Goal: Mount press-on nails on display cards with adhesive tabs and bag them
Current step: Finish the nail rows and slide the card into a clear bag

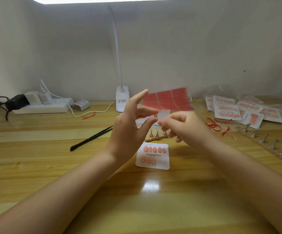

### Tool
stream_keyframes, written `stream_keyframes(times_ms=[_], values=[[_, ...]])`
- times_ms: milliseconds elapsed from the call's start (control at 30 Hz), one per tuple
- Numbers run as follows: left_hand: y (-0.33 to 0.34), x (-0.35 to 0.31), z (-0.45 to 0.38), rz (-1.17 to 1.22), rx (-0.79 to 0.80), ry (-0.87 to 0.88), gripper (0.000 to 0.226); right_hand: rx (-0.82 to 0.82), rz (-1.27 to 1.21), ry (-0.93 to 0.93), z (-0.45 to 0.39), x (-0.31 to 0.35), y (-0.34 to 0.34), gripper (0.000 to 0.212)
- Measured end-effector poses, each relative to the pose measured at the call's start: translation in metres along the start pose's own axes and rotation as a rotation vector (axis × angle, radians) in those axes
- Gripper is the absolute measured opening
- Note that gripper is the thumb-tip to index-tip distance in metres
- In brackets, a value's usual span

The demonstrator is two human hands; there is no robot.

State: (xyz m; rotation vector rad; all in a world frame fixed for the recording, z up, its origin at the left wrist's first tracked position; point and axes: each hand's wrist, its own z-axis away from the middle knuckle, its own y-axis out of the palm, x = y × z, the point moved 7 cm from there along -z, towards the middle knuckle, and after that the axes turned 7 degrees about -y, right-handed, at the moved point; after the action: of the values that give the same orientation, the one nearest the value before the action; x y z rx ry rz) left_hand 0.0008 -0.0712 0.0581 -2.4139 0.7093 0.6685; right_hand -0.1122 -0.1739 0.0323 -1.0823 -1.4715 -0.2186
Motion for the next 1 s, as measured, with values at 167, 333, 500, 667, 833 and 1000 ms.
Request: stream_keyframes(times_ms=[167, 333, 500, 667, 833, 1000], values=[[-0.001, 0.002, 0.0, 0.048, -0.015, -0.024, 0.063, 0.404, 0.588, 0.098, 0.011, 0.002, 0.008, 0.054], [-0.001, 0.021, 0.002, 0.104, -0.012, -0.171, 0.062, 0.589, 0.784, 0.107, 0.021, -0.011, 0.025, 0.094], [0.0, 0.046, 0.007, 0.143, -0.02, -0.322, 0.057, 0.559, 0.759, 0.076, 0.019, -0.012, 0.025, 0.08], [0.006, 0.059, 0.012, 0.127, 0.015, -0.392, 0.057, 0.565, 0.673, 0.072, 0.014, -0.018, 0.023, 0.073], [0.009, 0.06, 0.013, 0.081, 0.036, -0.376, 0.06, 0.559, 0.66, 0.12, 0.011, -0.028, 0.021, 0.084], [0.011, 0.06, 0.014, 0.064, 0.055, -0.371, 0.061, 0.577, 0.661, 0.118, 0.01, -0.029, 0.021, 0.084]])
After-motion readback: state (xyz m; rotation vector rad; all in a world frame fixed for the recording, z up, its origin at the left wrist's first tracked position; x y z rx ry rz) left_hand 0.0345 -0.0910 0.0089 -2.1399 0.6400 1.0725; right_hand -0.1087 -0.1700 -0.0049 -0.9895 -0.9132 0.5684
